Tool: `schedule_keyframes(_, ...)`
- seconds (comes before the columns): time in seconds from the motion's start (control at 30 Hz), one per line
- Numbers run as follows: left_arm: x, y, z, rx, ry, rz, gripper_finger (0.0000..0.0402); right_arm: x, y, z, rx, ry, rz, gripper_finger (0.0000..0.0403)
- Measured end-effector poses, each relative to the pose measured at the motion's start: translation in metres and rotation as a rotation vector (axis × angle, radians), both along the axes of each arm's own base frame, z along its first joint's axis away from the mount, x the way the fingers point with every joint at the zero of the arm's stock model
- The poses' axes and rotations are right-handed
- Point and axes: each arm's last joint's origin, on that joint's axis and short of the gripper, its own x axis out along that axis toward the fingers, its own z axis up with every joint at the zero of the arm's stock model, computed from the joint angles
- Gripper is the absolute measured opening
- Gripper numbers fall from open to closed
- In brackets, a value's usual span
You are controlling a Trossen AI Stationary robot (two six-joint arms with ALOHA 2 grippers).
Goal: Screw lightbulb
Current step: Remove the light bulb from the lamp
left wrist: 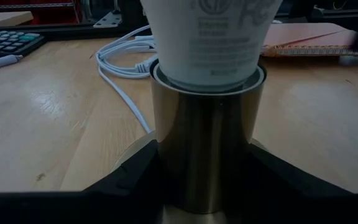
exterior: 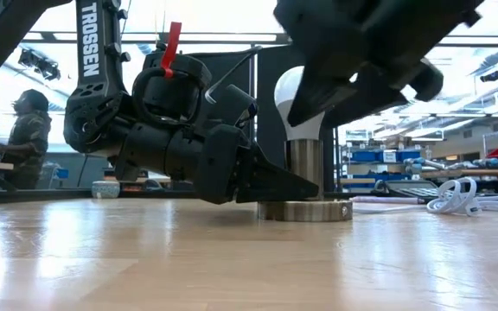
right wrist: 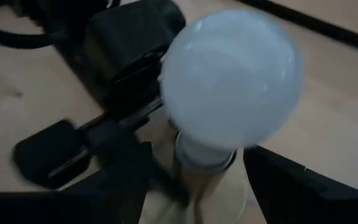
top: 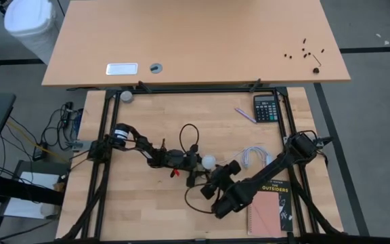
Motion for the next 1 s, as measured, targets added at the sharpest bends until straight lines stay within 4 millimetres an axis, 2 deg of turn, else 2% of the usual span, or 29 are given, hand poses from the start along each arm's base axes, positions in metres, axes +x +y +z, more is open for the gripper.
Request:
schedule_keyframes(0.23,0.0,0.0,0.0,0.001,0.0,0.0,0.0198,0.007,-0.015,0.0,-0.054,0.057,0.0,0.0256)
schedule_keyframes(0.37,0.0,0.0,0.0,0.0,0.0,0.0,0.0198,0.003,-0.018,0.0,-0.045,0.108,-0.014,0.0247)
schedule_keyframes(0.43,0.0,0.001,0.0,0.0,0.0,0.01,0.0198,-0.004,-0.019,0.001,-0.013,0.137,-0.053,0.0244)
schedule_keyframes(0.5,0.0,0.001,0.0,0.005,0.0,0.007,0.0198,-0.02,-0.021,0.0,0.014,0.227,-0.126,0.0242)
schedule_keyframes(0.57,0.0,0.0,0.0,0.005,0.0,0.003,0.0198,-0.032,-0.021,0.0,0.06,0.255,-0.244,0.0239)
schedule_keyframes(0.63,0.0,0.0,0.0,0.004,0.0,0.001,0.0198,-0.038,-0.02,0.002,0.067,0.27,-0.287,0.0237)
schedule_keyframes(0.8,0.0,0.0,0.0,0.004,0.0,0.001,0.0198,-0.035,-0.006,-0.001,0.077,0.207,-0.189,0.0236)
schedule_keyframes(1.0,0.0,0.0,0.0,0.004,0.0,0.0,0.0198,-0.023,0.004,0.0,-0.002,0.069,-0.057,0.0233)
